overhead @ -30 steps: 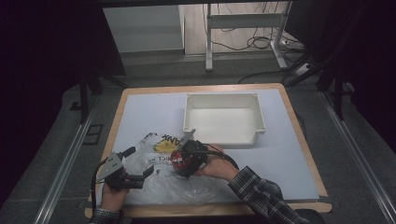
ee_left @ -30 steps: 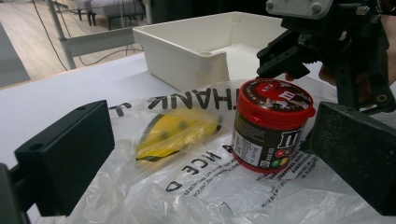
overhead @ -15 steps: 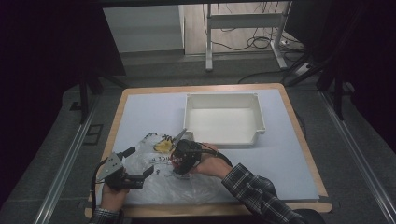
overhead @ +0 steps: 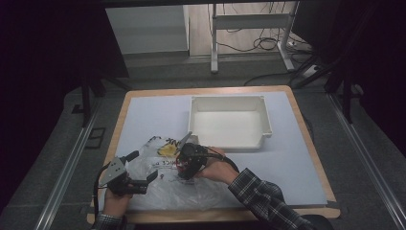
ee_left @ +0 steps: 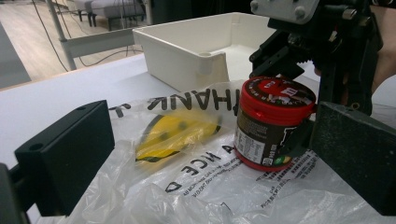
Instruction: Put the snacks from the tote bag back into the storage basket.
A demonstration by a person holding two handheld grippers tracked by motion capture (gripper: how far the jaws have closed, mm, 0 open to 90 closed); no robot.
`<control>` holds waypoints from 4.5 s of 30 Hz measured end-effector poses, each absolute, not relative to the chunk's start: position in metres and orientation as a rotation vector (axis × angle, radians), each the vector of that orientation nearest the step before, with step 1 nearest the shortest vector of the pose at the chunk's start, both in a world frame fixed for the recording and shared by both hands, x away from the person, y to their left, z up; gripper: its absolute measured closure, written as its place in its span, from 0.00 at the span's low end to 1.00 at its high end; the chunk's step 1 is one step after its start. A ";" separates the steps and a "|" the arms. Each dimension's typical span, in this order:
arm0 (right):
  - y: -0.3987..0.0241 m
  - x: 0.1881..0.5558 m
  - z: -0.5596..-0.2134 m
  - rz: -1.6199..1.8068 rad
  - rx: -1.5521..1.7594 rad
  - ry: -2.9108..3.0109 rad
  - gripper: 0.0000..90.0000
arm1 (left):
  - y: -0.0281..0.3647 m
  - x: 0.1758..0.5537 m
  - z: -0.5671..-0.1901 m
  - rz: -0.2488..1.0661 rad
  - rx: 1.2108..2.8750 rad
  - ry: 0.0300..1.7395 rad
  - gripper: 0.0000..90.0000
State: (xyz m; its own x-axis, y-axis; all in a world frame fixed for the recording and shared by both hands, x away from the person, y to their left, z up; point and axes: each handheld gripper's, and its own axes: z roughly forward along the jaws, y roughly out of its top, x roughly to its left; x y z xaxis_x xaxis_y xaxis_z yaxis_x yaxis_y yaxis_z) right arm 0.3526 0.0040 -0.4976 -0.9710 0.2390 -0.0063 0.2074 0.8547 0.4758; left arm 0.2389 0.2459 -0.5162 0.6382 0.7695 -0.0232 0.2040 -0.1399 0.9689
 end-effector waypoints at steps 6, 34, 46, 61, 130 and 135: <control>0.004 0.349 -0.490 0.766 0.329 2.957 0.29 | 0.246 0.239 -0.516 0.596 1.677 0.806 0.00; -0.012 0.343 -0.466 0.797 0.302 2.940 0.29 | 0.245 0.238 -0.516 0.597 1.680 0.804 0.00; -0.028 0.346 -0.453 0.817 0.330 2.907 0.29 | 0.245 0.238 -0.516 0.602 1.680 0.803 0.00; -0.049 0.354 -0.443 0.814 0.360 2.879 0.29 | 0.244 0.238 -0.516 0.604 1.682 0.802 0.00; -0.081 0.446 -0.448 0.835 0.485 2.790 0.29 | 0.245 0.236 -0.514 0.614 1.669 0.794 0.00; -0.078 0.452 -0.452 0.821 0.493 2.797 0.29 | 0.245 0.236 -0.514 0.616 1.671 0.792 0.00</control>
